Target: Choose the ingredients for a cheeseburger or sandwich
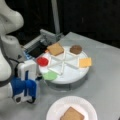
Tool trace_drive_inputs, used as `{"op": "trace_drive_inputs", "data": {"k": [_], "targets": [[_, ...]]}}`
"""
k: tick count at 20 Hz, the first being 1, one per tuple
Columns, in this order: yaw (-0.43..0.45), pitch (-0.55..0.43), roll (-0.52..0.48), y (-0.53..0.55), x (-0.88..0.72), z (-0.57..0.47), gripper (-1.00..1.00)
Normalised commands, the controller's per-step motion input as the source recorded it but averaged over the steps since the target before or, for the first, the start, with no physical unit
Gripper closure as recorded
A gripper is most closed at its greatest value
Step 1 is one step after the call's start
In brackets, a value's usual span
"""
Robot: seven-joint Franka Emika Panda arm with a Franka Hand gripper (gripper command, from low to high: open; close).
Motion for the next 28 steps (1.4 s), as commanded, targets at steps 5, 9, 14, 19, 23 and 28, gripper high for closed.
{"op": "trace_drive_inputs", "data": {"k": [5, 9, 14, 19, 23, 28], "targets": [[0.033, -0.14, 0.181, -0.15, 0.15, -0.16, -1.0], [0.036, -0.14, 0.2, -0.16, 0.19, -0.15, -1.0], [0.045, -0.145, 0.218, -0.21, 0.22, -0.16, -1.0], [0.046, -0.137, 0.212, -0.24, 0.27, -0.17, -1.0], [0.039, -0.142, 0.21, -0.23, 0.34, -0.19, -1.0], [0.073, -0.137, 0.177, -0.24, 0.36, -0.22, -1.0]]}}
